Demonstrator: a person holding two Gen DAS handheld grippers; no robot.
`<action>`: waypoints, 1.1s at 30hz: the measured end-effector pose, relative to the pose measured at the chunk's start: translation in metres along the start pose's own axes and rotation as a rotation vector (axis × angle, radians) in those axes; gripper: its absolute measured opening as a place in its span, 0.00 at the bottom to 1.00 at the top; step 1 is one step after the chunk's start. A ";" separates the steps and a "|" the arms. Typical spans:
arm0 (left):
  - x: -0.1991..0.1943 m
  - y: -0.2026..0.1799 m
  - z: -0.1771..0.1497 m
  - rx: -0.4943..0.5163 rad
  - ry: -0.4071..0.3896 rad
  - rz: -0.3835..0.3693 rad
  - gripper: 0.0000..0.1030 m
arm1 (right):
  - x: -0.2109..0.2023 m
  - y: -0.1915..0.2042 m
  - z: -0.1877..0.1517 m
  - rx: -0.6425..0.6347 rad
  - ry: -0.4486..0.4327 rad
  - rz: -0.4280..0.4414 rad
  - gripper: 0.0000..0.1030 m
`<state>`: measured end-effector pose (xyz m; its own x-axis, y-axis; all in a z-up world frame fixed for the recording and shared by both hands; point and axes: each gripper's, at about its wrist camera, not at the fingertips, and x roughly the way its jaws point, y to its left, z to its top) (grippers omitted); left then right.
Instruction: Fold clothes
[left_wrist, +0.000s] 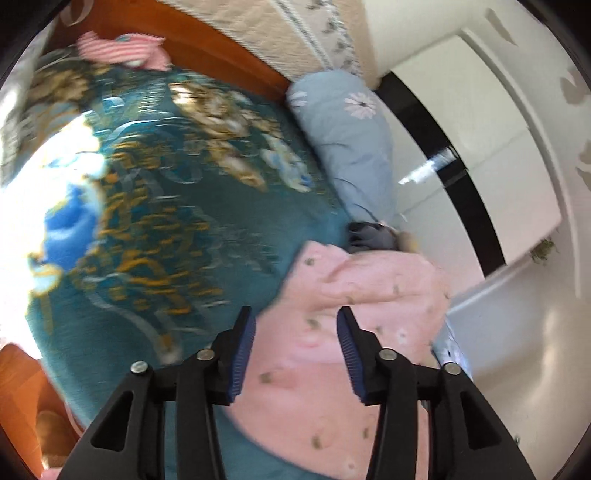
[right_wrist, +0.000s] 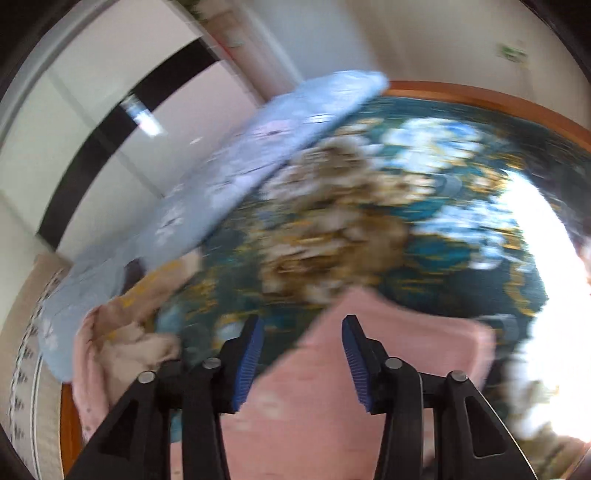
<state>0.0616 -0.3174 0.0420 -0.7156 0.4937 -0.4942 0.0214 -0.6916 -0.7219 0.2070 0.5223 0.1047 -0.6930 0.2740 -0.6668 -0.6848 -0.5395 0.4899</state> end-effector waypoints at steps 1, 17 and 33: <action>0.006 -0.007 -0.001 0.017 0.011 -0.014 0.48 | 0.011 0.023 -0.005 -0.028 0.022 0.047 0.54; 0.088 -0.037 -0.012 0.124 0.126 0.046 0.48 | 0.204 0.364 -0.096 -0.200 0.332 0.488 0.61; 0.089 -0.015 -0.014 0.097 0.134 -0.049 0.48 | 0.222 0.432 -0.102 -0.269 0.315 0.367 0.16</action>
<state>0.0075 -0.2554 0.0024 -0.6143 0.5898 -0.5242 -0.0837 -0.7093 -0.6999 -0.2192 0.2692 0.1115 -0.7462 -0.1993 -0.6352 -0.3005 -0.7506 0.5884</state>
